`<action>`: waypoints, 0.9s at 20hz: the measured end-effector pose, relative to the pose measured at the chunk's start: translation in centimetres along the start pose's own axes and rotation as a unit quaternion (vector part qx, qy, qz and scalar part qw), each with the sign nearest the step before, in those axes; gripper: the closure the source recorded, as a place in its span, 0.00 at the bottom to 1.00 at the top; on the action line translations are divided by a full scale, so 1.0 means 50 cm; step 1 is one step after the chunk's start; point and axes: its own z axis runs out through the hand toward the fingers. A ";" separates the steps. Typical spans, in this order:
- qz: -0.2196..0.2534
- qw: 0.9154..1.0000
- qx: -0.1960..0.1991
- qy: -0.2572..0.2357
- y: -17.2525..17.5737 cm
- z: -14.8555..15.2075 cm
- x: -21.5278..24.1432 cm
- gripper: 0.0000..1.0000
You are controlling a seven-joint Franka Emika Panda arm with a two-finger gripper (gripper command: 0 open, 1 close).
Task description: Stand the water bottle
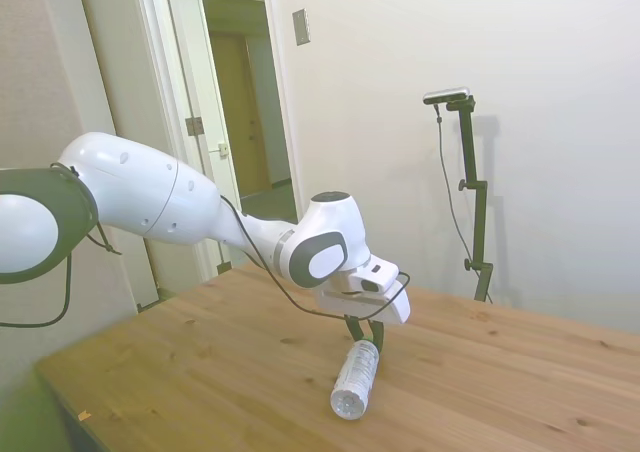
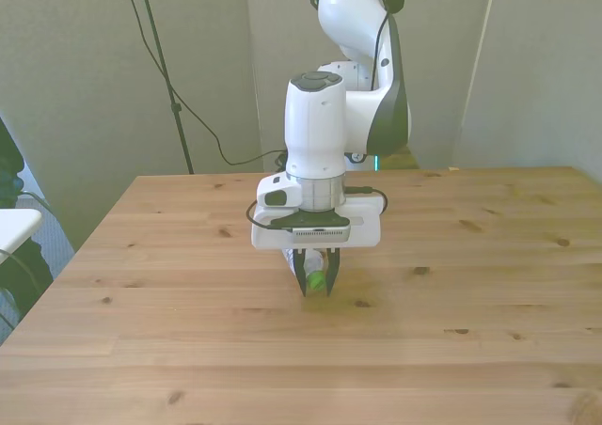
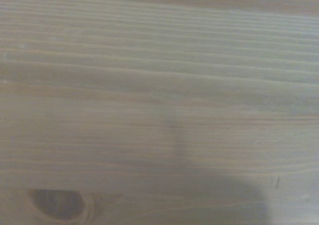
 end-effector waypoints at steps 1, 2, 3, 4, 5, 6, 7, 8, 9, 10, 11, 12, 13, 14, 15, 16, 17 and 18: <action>0.003 1.000 0.002 0.004 0.001 -0.005 0.006 1.00; 0.006 1.000 0.004 0.009 0.002 -0.012 0.013 1.00; 0.012 1.000 0.008 0.016 0.001 -0.021 0.019 1.00; 0.018 0.999 0.013 0.023 -0.003 -0.035 0.025 1.00; 0.026 0.999 0.018 0.030 -0.008 -0.050 0.030 1.00; 0.036 0.998 0.025 0.038 -0.014 -0.069 0.034 1.00; 0.051 0.997 0.034 0.047 -0.022 -0.092 0.037 1.00; 0.069 0.995 0.042 0.055 -0.031 -0.114 0.039 1.00; 0.089 0.993 0.053 0.063 -0.042 -0.141 0.039 1.00; 0.107 0.990 0.064 0.072 -0.055 -0.165 0.038 1.00; 0.129 0.985 0.080 0.083 -0.072 -0.192 0.035 1.00; 0.147 0.980 0.093 0.094 -0.085 -0.211 0.032 1.00; 0.160 0.975 0.107 0.109 -0.098 -0.228 0.030 1.00; 0.172 0.969 0.119 0.128 -0.109 -0.243 0.028 1.00; 0.182 0.963 0.131 0.148 -0.119 -0.253 0.025 1.00; 0.187 0.957 0.140 0.170 -0.125 -0.259 0.023 1.00; 0.192 0.952 0.146 0.190 -0.130 -0.258 0.018 1.00; 0.201 0.944 0.154 0.209 -0.130 -0.244 0.001 1.00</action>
